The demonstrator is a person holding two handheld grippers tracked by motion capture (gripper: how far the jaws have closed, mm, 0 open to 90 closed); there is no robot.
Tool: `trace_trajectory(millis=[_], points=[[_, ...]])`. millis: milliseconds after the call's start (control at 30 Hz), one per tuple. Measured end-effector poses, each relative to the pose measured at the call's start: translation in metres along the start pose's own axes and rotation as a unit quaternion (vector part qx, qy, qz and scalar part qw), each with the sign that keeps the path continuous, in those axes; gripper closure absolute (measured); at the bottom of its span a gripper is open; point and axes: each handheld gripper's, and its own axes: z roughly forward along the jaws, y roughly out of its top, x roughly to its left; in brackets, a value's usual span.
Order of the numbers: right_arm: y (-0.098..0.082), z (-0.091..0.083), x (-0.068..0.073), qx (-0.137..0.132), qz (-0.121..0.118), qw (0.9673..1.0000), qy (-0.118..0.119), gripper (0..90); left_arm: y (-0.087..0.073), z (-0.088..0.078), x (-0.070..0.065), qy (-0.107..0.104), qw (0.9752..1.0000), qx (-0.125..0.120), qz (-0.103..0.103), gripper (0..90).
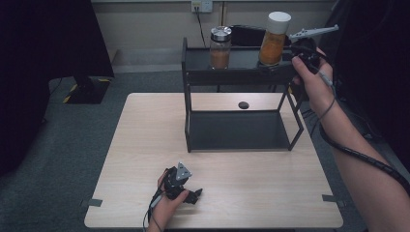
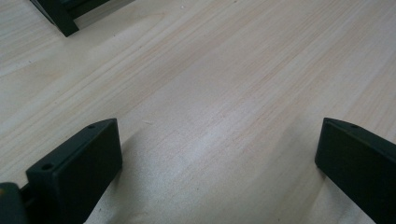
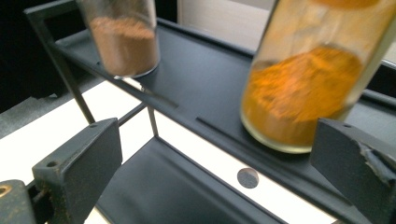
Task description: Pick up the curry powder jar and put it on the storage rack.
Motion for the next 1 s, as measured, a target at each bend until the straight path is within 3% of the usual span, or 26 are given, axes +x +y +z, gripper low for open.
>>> trace_trajectory(millis=[333, 1000], points=[[-0.024, 0.002, 0.005, 0.000, -0.013, 0.9996, 0.027, 1.4, 0.000, 0.000, 0.000, 0.000, 1.0000, 0.000, 0.000, 0.0], [-0.093, 0.017, 0.005, -0.004, 0.002, 0.9974, 0.072, 1.4, 0.000, 0.000, 0.000, 0.000, 1.0000, 0.000, 0.001, 0.0]])
